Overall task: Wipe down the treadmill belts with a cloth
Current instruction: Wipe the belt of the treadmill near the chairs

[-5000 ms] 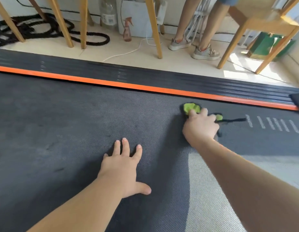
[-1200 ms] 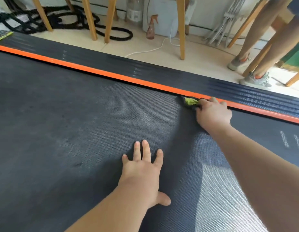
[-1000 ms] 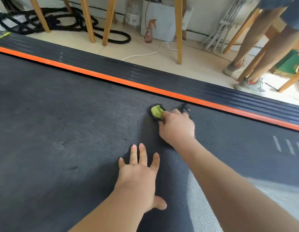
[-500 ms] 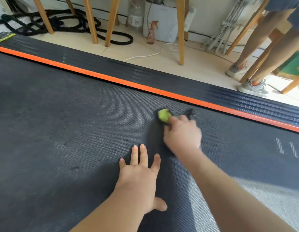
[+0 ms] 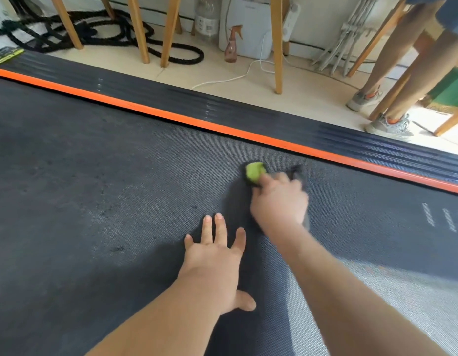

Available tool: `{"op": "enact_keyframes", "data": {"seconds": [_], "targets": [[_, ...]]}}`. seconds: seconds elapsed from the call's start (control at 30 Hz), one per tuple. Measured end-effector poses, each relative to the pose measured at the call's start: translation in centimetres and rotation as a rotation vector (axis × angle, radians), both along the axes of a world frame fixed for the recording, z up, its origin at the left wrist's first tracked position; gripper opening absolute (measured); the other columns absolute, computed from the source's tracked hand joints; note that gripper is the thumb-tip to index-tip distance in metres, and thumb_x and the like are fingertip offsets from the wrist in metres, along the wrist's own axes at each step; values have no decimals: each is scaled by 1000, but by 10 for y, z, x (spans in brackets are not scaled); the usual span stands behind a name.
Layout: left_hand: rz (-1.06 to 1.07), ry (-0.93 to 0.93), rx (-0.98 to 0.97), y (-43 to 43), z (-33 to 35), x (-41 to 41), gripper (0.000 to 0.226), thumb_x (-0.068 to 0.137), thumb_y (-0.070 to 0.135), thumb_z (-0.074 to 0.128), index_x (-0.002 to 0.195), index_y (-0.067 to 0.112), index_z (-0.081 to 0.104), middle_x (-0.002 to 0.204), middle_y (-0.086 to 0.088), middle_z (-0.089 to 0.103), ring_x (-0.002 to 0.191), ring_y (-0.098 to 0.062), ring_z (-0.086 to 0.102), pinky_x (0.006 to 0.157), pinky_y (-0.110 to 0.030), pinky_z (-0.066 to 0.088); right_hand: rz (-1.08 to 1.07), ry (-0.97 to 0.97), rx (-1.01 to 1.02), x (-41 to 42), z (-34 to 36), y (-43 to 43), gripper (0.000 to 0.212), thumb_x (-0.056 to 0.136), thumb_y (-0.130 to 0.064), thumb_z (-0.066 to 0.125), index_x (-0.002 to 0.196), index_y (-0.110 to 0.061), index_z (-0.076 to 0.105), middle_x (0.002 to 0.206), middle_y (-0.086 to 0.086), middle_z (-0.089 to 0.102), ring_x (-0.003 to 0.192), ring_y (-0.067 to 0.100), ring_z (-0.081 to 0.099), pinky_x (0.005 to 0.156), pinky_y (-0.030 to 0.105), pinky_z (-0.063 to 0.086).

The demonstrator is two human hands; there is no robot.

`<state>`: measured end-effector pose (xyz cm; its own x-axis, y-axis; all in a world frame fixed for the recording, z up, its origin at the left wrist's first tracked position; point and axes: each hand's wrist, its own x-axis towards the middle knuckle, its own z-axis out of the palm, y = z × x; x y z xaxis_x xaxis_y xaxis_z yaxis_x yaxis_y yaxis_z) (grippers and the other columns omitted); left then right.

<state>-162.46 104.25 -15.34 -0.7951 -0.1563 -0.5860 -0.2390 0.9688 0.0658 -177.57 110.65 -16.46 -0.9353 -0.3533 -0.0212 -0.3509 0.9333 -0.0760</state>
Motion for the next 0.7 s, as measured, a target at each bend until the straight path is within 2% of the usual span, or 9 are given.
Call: {"op": "enact_keyframes", "data": {"seconds": [0.1, 0.23, 0.33, 0.4, 0.47, 0.53, 0.63, 0.7], "targets": [[-17, -27, -22, -1, 3, -1, 133, 74, 84, 64, 162, 23, -15, 164, -20, -31, 153, -42, -24, 122, -67, 14, 268, 60, -20, 53, -4, -11, 29, 97, -48, 53, 116, -30, 66, 119, 4, 61, 107, 37, 56, 86, 43, 44], [-35, 42, 31, -5, 9, 7, 128, 71, 87, 62, 163, 32, -8, 168, -16, -22, 156, -39, -18, 122, -64, 15, 232, -177, -11, 47, 14, 0, 33, 100, -54, 47, 124, -36, 62, 123, 0, 56, 118, 33, 50, 94, 43, 44], [-53, 105, 135, -23, 17, 25, 120, 76, 79, 66, 164, 33, -2, 170, -12, -19, 157, -30, -17, 127, -56, 9, 224, -241, 42, 57, 21, 2, 41, 98, -57, 46, 131, -36, 56, 128, 0, 52, 123, 33, 45, 99, 46, 43], [-71, 135, 99, -41, 24, 43, 117, 79, 74, 68, 165, 30, 1, 170, -12, -19, 157, -29, -18, 128, -54, 7, 233, -284, 111, 66, 25, 2, 50, 92, -57, 49, 137, -35, 50, 132, 1, 46, 128, 34, 40, 101, 47, 41], [-5, 120, -53, -66, 29, 57, 127, 73, 80, 69, 164, 25, 0, 169, -16, -20, 156, -35, -20, 125, -62, 4, 260, -329, 155, 67, 31, 5, 59, 86, -55, 56, 142, -38, 44, 133, -1, 40, 131, 33, 36, 100, 45, 42], [149, 25, -133, -89, 29, 68, 143, 61, 87, 70, 163, 21, -5, 168, -19, -20, 155, -42, -19, 121, -70, 5, 312, -376, 170, 62, 34, 12, 69, 83, -47, 62, 147, -45, 36, 135, -5, 35, 132, 30, 34, 97, 43, 46], [278, -71, -50, -107, 20, 87, 148, 58, 88, 70, 162, 28, -16, 168, -14, -24, 155, -41, -18, 121, -70, 13, 426, -400, 200, 53, 41, 27, 83, 83, -53, 67, 153, -54, 22, 145, -11, 32, 135, 27, 35, 104, 47, 47], [300, -45, -2, -111, 10, 94, 145, 60, 89, 68, 160, 33, -20, 168, -8, -28, 156, -37, -20, 122, -67, 17, 499, -325, 273, 44, 44, 34, 86, 83, -66, 66, 154, -55, 20, 145, -14, 36, 133, 24, 40, 99, 44, 50]]}}
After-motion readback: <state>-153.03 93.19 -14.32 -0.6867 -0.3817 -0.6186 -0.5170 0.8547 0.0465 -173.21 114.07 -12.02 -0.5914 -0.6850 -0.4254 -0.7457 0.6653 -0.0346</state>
